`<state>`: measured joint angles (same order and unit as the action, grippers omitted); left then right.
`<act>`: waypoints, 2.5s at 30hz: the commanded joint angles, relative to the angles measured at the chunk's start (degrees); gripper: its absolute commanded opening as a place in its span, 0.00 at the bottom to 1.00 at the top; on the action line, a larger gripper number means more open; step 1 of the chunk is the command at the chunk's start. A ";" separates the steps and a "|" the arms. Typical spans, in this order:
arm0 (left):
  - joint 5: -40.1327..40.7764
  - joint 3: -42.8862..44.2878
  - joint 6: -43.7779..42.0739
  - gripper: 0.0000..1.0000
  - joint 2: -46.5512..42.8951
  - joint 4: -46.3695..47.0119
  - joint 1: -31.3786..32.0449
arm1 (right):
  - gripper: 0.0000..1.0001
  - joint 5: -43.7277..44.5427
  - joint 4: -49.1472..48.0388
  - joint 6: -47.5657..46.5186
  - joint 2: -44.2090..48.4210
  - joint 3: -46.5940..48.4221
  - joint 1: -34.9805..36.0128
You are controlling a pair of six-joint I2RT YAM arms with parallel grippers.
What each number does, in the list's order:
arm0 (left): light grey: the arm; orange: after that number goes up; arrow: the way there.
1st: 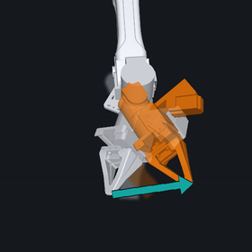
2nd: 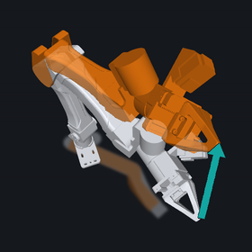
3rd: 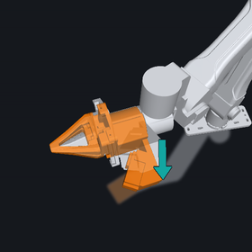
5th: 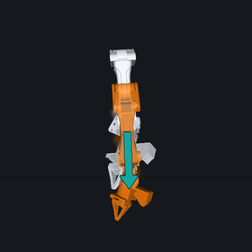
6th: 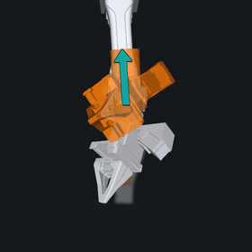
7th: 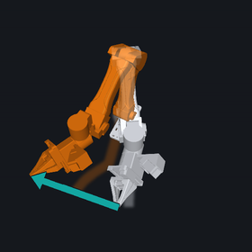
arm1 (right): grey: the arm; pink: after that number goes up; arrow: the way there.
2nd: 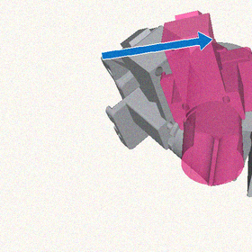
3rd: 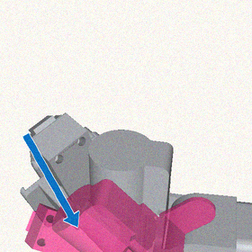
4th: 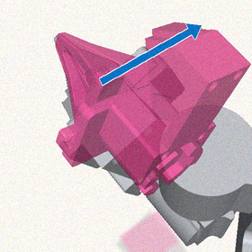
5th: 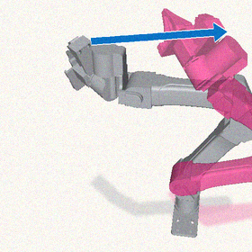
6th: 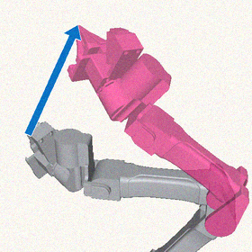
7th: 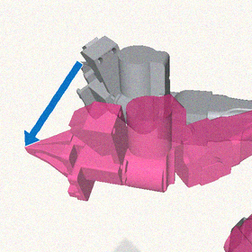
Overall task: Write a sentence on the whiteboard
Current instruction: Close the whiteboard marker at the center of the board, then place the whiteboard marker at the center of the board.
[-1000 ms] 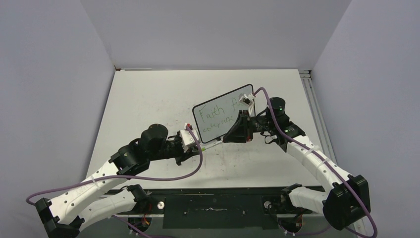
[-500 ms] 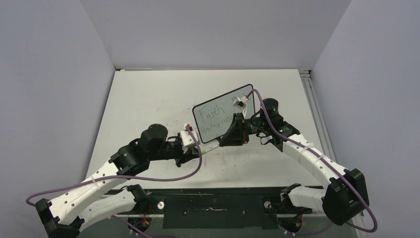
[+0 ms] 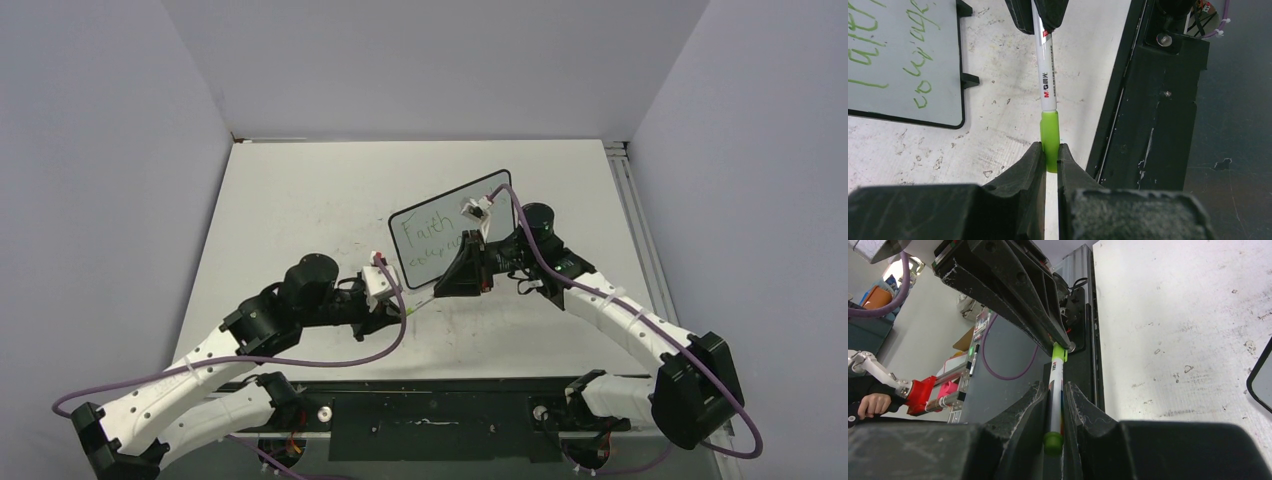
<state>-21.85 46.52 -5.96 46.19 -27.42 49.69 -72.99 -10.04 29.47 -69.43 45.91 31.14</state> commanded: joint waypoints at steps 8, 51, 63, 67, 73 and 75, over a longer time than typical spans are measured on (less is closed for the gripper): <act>0.17 0.32 1.10 0.00 -1.19 11.25 -0.12 | 0.05 -2.12 -4.84 1.31 -2.05 -0.03 5.84; 0.01 -0.38 2.36 0.00 -1.94 13.82 -1.35 | 0.05 -1.93 -0.23 -0.48 -5.55 0.00 12.99; 4.53 0.06 3.23 0.27 -2.43 12.16 -2.34 | 0.05 8.45 6.88 -4.60 -3.80 2.32 10.51; 4.95 -0.10 4.44 0.58 -3.37 12.11 -4.31 | 0.05 15.27 8.90 -4.90 -3.09 0.35 3.22; 6.13 0.88 7.74 0.68 -1.76 11.71 -10.41 | 0.06 28.95 9.87 -6.45 -1.54 -3.15 -2.29; 8.27 1.55 9.72 0.71 -0.35 11.37 -13.83 | 0.06 32.59 9.87 -6.56 -0.99 -4.47 -2.34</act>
<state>-17.30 44.45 -0.30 44.03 -19.42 40.88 -50.70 -0.03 25.08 -73.67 43.40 28.40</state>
